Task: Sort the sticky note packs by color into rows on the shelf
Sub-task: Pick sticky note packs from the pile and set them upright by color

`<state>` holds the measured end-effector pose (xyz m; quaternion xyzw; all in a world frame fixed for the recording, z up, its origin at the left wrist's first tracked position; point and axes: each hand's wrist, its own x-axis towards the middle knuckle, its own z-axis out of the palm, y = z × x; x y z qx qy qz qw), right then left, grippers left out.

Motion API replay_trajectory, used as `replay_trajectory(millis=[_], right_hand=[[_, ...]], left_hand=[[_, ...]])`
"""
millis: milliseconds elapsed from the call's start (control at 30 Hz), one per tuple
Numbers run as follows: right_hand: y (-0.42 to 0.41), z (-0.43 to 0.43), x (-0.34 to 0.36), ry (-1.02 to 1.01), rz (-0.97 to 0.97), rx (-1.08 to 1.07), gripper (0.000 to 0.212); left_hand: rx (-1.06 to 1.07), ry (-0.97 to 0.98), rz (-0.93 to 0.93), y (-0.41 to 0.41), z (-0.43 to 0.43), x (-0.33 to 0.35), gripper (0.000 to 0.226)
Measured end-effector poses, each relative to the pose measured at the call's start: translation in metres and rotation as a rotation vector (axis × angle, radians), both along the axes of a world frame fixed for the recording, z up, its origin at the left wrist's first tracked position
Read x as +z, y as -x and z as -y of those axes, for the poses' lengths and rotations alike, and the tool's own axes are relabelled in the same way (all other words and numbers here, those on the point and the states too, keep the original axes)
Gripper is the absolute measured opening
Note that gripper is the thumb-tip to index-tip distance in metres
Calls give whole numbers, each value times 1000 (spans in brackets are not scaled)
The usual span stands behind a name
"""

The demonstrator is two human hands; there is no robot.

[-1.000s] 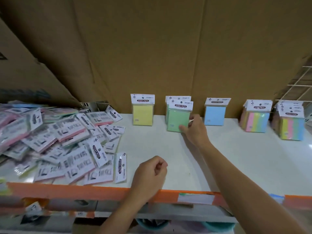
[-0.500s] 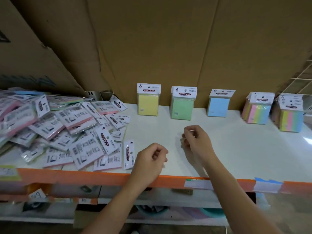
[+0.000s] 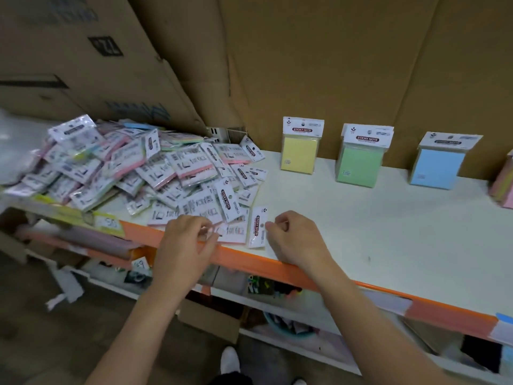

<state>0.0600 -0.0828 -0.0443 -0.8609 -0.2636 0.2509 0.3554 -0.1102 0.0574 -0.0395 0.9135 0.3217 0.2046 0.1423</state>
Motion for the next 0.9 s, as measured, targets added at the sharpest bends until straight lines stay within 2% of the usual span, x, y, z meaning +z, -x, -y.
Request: replay_trajectory(millis=[33, 100, 233, 300, 367, 433, 500, 600, 767, 900], right_hand=[[3, -8, 3, 44, 5, 21, 40], [6, -21, 7, 109, 14, 62, 31], [13, -33, 6, 149, 57, 99, 35], [13, -31, 2, 42, 62, 39, 31], [11, -29, 0, -108, -35, -66, 21], [12, -31, 0, -342, -394, -174, 2], [14, -33, -2, -536, -734, -234, 15], [15, -36, -6, -603, -768, -239, 24], [16, -41, -9, -770, -795, -293, 45], [18, -46, -8, -857, -774, -264, 23]], left_hand=[[11, -16, -41, -2, -8, -1, 30], [6, -8, -109, -10, -22, 0, 47], [-92, 17, -161, -18, -41, -3, 63], [-113, 26, -155, -18, -49, -6, 68], [-99, 13, -204, -20, -58, -6, 72], [-118, -15, -252, -22, -64, -4, 69], [-126, 21, -207, -24, -65, -3, 71], [-162, 134, -62, -27, -54, -4, 80], [-243, 195, 25, -50, -25, -7, 71], [-354, 256, -25, -60, -18, -7, 65]])
